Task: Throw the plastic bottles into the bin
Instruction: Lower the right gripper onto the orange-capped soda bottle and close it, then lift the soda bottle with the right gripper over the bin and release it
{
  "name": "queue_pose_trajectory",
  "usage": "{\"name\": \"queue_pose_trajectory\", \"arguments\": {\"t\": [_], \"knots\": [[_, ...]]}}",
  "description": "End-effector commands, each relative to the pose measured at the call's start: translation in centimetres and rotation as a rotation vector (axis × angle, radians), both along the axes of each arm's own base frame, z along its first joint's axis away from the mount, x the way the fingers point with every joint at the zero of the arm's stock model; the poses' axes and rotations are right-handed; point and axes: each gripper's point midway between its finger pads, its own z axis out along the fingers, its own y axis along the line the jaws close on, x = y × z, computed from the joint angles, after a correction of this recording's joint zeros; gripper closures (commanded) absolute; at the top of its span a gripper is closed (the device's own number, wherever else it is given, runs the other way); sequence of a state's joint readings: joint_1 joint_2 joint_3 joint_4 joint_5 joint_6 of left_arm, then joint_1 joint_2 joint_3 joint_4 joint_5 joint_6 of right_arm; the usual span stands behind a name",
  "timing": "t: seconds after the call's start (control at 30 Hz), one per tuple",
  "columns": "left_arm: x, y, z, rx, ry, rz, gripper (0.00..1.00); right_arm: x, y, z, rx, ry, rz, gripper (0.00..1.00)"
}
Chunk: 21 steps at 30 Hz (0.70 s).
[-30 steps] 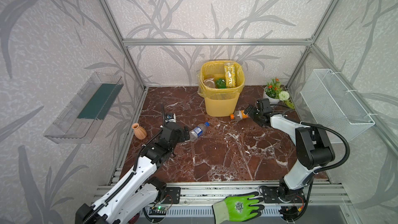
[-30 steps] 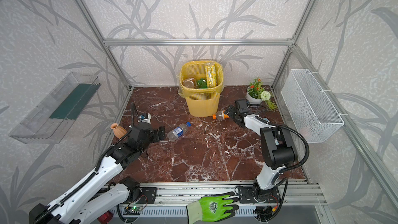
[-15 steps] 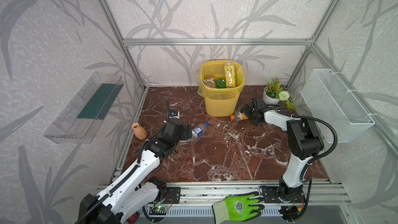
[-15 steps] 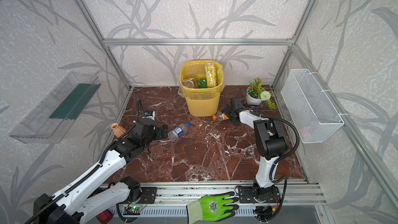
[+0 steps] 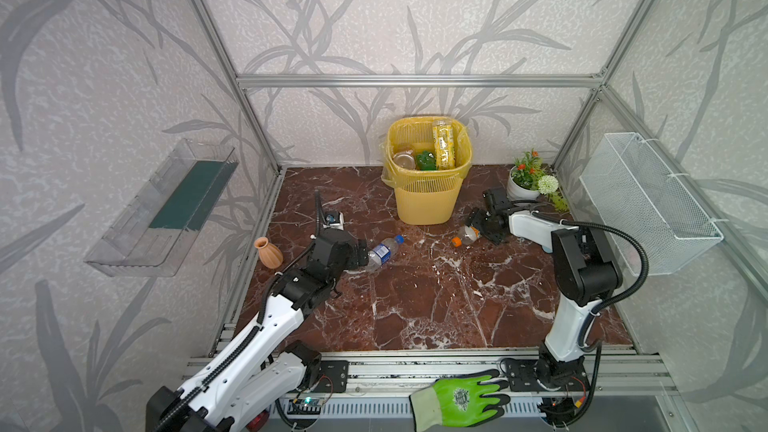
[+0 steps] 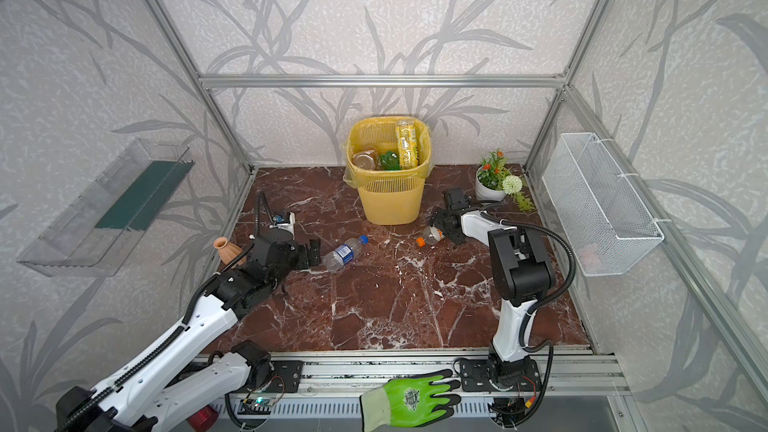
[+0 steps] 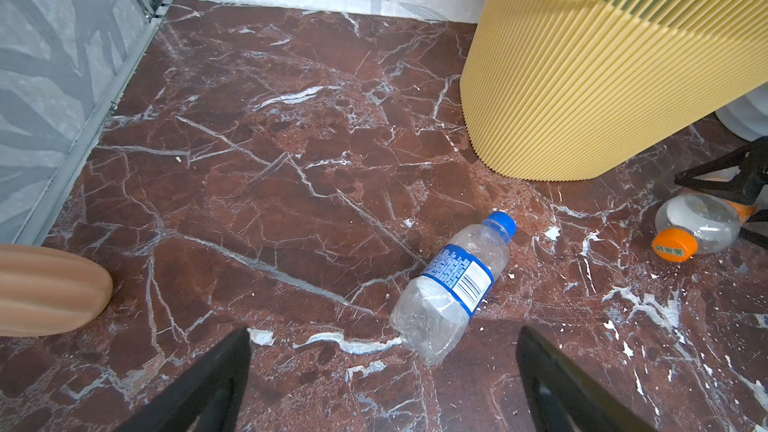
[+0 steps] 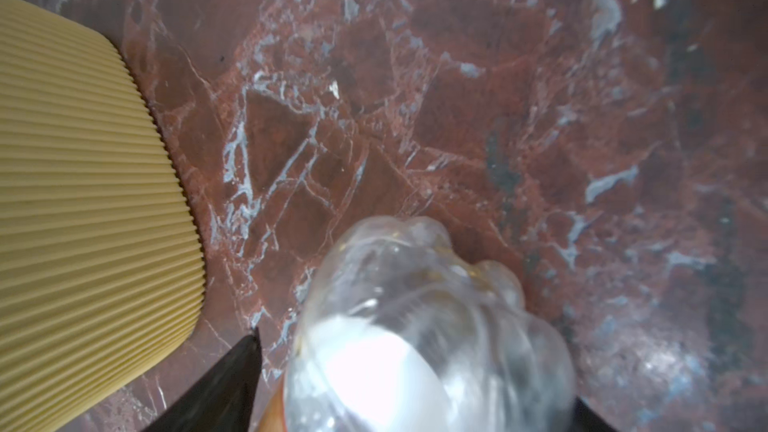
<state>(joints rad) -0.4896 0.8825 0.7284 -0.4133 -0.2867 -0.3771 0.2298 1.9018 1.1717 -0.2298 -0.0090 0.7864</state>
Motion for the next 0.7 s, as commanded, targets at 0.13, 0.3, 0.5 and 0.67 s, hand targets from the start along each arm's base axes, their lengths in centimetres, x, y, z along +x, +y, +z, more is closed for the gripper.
{"name": "queue_pose_trajectory", "arguments": {"t": [0.13, 0.3, 0.5, 0.67], "knots": [[-0.6, 0.7, -0.6, 0.028, 0.015, 0.013, 0.01, -2.6, -0.8, -1.2, -0.077, 0.073, 0.102, 0.23], [-0.7, 0.8, -0.5, 0.029, 0.011, 0.019, 0.01, -3.3, -0.3, -0.6, -0.051, 0.047, 0.151, 0.26], [-0.7, 1.1, -0.9, 0.008, 0.009, 0.051, 0.01, -3.1, 0.4, 2.5, -0.019, -0.087, 0.207, 0.37], [-0.9, 1.3, -1.0, -0.007, 0.013, 0.07, 0.01, -2.6, 0.4, 6.9, -0.006, -0.252, 0.216, 0.46]]}}
